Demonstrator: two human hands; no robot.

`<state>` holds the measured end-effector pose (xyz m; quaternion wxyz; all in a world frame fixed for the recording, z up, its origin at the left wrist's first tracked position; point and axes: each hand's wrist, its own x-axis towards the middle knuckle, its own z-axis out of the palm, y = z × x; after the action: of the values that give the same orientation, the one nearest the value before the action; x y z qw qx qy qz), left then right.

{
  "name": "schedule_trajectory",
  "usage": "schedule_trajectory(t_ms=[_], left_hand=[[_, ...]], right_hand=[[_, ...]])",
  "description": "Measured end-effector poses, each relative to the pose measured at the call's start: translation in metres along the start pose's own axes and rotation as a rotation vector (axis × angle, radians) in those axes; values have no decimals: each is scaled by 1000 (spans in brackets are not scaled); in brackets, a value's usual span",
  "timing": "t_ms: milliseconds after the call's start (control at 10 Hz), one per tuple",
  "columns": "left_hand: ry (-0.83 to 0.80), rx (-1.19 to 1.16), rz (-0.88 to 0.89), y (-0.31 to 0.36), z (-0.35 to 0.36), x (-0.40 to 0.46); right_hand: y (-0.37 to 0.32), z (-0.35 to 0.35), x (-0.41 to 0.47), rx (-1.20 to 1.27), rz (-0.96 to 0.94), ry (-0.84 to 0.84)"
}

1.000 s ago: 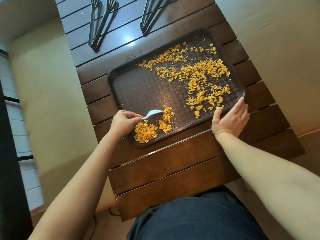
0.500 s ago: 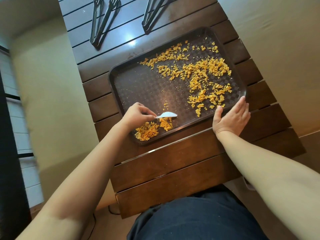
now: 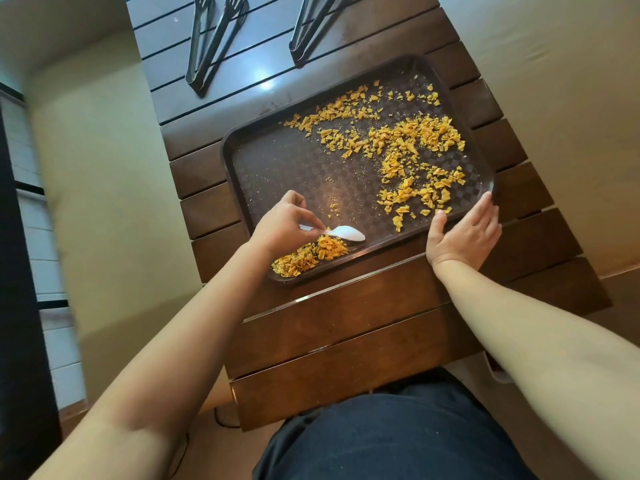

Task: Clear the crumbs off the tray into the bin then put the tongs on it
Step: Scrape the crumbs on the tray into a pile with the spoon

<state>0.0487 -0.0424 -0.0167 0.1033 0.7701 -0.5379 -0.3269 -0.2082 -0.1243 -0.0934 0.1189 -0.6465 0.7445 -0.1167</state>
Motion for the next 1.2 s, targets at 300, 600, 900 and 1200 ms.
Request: schedule_trajectory(t_ms=[300, 600, 900, 1200], left_hand=[[30, -14, -64, -31, -29, -15], [189, -212, -214, -23, -11, 11], [-28, -140, -136, -38, -26, -20], [66, -98, -46, 6, 1, 9]], right_hand=[[0, 0, 0, 5, 3, -6], [0, 0, 0, 3, 4, 0], [0, 0, 0, 3, 2, 3], [0, 1, -1, 16, -5, 16]])
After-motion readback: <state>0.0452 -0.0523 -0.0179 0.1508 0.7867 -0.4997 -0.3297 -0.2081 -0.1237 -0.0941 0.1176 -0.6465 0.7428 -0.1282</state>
